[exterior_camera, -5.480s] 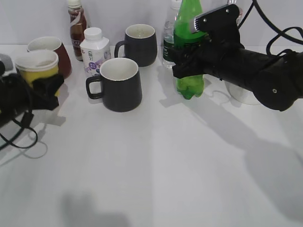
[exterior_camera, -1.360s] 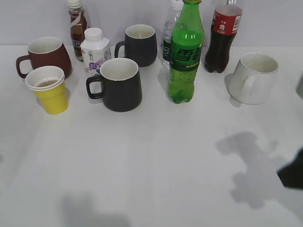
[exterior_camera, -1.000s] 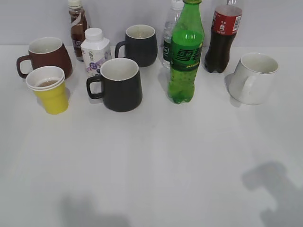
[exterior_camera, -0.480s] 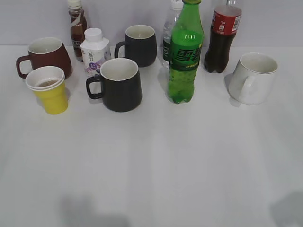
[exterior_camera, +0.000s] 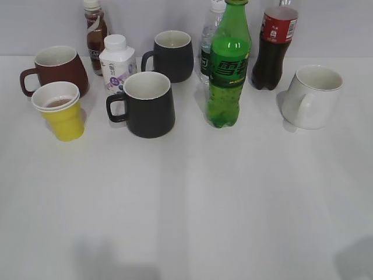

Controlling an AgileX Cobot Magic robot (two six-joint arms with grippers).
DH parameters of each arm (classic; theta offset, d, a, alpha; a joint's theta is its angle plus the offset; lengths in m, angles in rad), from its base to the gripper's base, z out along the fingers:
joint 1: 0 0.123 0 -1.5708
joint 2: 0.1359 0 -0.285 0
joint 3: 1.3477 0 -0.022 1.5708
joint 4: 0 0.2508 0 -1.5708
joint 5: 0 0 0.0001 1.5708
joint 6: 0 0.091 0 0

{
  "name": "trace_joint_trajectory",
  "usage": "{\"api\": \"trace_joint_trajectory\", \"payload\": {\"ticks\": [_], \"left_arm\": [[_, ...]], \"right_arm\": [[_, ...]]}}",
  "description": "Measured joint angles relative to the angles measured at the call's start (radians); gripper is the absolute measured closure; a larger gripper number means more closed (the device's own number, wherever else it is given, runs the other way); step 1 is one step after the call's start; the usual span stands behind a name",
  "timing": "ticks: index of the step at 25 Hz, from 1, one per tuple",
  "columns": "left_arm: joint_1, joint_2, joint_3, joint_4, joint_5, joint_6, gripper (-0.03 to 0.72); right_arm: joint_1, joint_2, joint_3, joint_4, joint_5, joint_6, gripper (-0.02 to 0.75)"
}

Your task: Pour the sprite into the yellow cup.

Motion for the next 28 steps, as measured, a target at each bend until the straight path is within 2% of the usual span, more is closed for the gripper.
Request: {"api": "trace_joint_trajectory", "payload": {"ticks": [10, 12, 15, 17, 22, 24, 26, 28], "left_arm": [[0.001, 0.0, 0.0, 0.0, 0.0, 0.0, 0.25], [0.026, 0.0, 0.0, 0.0, 0.0, 0.0, 0.253], [0.148, 0.0, 0.0, 0.0, 0.0, 0.0, 0.254], [0.264, 0.0, 0.0, 0.0, 0.0, 0.0, 0.261], [0.517, 0.0, 0.0, 0.0, 0.0, 0.0, 0.281], [0.557, 0.0, 0.0, 0.0, 0.0, 0.0, 0.288], [0.561, -0.005, 0.0, 0.0, -0.001, 0.0, 0.299], [0.553, -0.023, 0.0, 0.0, -0.001, 0.0, 0.307]], "right_arm": [[0.0, 0.0, 0.0, 0.0, 0.0, 0.001, 0.164], [0.0, 0.0, 0.0, 0.0, 0.0, 0.001, 0.164], [-0.008, 0.0, 0.0, 0.0, 0.0, 0.001, 0.164], [-0.05, 0.0, 0.0, 0.0, 0.001, 0.001, 0.164], [-0.286, 0.0, 0.0, 0.0, 0.001, 0.001, 0.164], [-0.368, -0.001, 0.0, 0.0, 0.0, 0.001, 0.164], [-0.424, -0.02, 0.0, -0.001, 0.0, 0.001, 0.164], [-0.441, -0.055, 0.0, -0.001, 0.0, 0.001, 0.164]]}}
